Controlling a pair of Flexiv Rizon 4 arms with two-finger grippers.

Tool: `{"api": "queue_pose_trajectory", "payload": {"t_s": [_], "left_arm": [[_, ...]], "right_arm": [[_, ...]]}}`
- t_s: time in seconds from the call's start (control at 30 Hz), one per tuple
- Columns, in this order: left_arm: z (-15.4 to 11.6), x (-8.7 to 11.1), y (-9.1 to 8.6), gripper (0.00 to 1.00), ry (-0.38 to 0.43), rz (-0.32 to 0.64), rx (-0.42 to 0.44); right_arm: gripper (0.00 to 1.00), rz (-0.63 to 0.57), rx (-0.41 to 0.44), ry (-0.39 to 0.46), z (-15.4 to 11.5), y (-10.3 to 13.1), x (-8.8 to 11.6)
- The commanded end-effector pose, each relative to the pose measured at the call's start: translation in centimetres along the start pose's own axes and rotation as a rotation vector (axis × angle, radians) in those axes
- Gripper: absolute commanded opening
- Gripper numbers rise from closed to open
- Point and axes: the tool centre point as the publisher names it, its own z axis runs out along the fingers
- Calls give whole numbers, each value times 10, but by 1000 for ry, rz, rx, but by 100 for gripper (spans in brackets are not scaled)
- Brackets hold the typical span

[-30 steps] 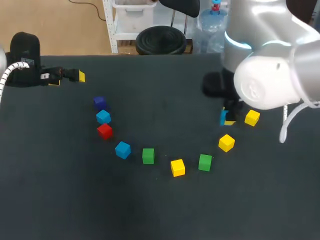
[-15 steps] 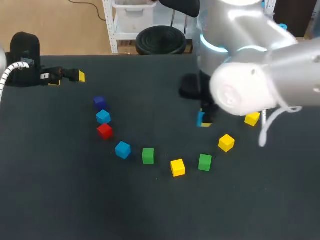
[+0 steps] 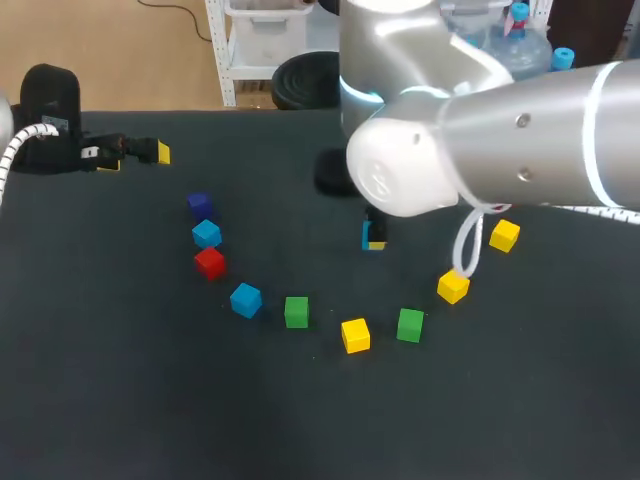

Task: Place the blue cubes, place green cubes on the blue cubes, place the yellow cubes on the green cubes, then place the red cubes on the yellow cubes, and place purple cube on the red cubes.

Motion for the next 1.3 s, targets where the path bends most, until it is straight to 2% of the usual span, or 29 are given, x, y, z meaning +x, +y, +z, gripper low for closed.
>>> {"api": "queue_pose_trajectory", "payload": {"t_s": [0.03,0.33,0.37,0.4,0.43,0.57,0.77,1.03,1.17,1.3], "left_arm": [[0,1,1,100,-2,1,2],[0,1,1,100,-2,1,2],[0,1,1,100,-2,1,2],[0,1,1,100,-2,1,2],[0,1,1,100,-2,1,2],[0,1,1,100,-2,1,2],[0,1,1,100,-2,1,2],[0,1,1,100,-2,1,2],[0,1,1,100,-2,1,2],[0,1,1,100,-2,1,2]], "right_arm": [[0,5,-7,5,8,-6,-3],[2,19,-16,4,14,-10,-4],[22,19,-16,7,15,-10,-4],[46,20,-17,9,16,-10,-3],[100,25,-21,11,16,-10,-3],[100,41,-27,4,15,-10,-2],[100,91,-14,-62,-9,-13,6],[100,297,18,-278,-84,-27,42],[100,402,65,-361,-110,-30,66],[100,575,132,-558,-137,-40,105]]}}
